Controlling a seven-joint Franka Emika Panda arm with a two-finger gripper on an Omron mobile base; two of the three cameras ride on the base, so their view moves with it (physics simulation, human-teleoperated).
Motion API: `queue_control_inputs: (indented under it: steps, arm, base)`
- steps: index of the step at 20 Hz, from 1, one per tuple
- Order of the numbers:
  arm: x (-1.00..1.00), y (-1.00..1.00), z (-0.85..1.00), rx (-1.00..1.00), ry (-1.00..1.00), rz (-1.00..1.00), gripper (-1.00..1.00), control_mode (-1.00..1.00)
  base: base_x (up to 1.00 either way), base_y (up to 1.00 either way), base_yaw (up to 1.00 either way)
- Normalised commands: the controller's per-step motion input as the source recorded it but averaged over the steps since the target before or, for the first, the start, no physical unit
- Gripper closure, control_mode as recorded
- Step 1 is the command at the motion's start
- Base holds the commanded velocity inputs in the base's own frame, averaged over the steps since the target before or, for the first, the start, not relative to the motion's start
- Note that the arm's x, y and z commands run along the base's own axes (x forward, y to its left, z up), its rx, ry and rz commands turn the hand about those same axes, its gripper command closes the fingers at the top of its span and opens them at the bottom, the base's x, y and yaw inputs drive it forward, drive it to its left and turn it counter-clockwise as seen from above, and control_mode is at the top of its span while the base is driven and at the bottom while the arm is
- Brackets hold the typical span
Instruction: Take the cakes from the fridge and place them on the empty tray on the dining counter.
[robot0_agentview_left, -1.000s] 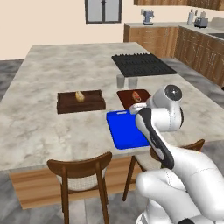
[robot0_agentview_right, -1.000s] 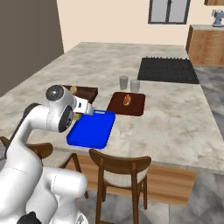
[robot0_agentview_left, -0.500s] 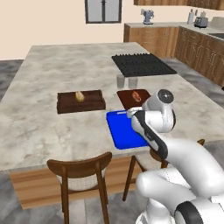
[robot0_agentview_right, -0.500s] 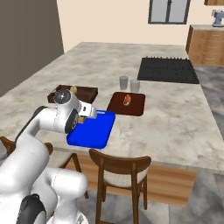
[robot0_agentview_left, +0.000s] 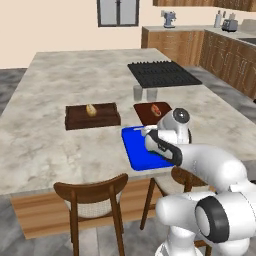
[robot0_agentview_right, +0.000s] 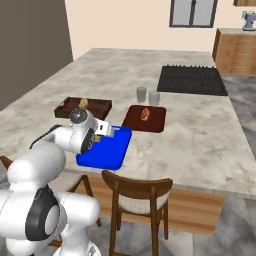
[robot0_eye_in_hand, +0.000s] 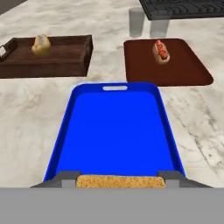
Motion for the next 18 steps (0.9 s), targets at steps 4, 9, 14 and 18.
queue_control_inputs:
  steps: [4, 9, 14, 18]
  arm:
    - [0.45, 0.00, -0.36, 0.00, 0.00, 0.00, 1.00, -1.00]
    - [0.43, 0.00, -0.38, 0.00, 0.00, 0.00, 1.00, -1.00]
    - [0.44, 0.01, -0.29, 0.00, 0.00, 0.00, 1.00, -1.00]
    - [0.44, 0.02, -0.24, 0.00, 0.00, 0.00, 1.00, -1.00]
  base:
    - [0.00, 0.00, 0.00]
    - [0.00, 0.00, 0.00]
    - [0.00, 0.00, 0.00]
    - [0.00, 0.00, 0.00]
